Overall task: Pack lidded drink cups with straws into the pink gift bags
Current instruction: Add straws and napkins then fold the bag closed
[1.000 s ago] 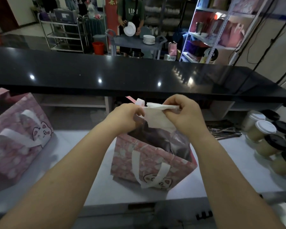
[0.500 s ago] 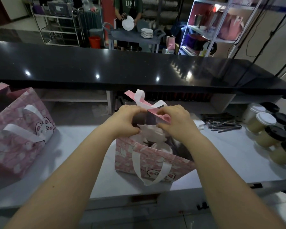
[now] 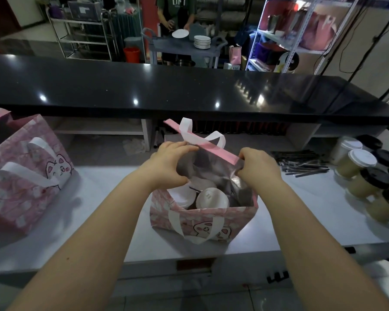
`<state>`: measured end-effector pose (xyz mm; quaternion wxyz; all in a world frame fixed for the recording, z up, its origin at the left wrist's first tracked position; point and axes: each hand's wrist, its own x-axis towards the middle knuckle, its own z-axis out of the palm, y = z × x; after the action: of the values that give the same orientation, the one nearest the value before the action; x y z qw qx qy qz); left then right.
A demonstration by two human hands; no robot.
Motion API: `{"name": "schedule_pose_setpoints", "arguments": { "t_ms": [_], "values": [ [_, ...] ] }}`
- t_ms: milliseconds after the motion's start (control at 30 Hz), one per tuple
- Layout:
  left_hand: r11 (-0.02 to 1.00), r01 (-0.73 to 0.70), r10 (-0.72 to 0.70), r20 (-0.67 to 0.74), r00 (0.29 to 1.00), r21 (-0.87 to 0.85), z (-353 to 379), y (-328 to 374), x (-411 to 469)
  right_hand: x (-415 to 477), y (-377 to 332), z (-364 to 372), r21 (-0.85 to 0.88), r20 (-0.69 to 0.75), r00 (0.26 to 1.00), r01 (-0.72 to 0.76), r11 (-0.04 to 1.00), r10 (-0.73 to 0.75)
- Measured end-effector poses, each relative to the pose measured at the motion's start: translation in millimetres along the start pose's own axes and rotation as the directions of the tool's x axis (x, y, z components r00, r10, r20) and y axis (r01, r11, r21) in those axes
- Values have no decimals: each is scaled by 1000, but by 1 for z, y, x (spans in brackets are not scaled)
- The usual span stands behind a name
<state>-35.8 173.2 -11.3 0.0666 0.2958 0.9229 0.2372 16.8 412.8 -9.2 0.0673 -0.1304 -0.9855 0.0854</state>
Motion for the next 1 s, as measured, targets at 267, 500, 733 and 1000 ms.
{"name": "schedule_pose_setpoints", "arguments": {
  "t_ms": [267, 500, 733, 1000],
  "values": [
    [995, 96, -96, -2, 995, 19, 8, 19, 0, 29, 27, -11, -65, -102, 989, 105, 992, -112],
    [992, 77, -88, -113, 990, -99, 20, 36, 6, 55, 50, -12, 130, -93, 992, 94, 987, -82],
    [965, 69, -135, -255, 958, -252, 29, 40, 11, 80, 52, -15, 280, -93, 992, 111, 954, -88],
    [933, 234, -121, -374, 919, 272, 36, 40, 2, 62, 67, -11, 679, -41, 992, 115, 725, -120]
  ]
}}
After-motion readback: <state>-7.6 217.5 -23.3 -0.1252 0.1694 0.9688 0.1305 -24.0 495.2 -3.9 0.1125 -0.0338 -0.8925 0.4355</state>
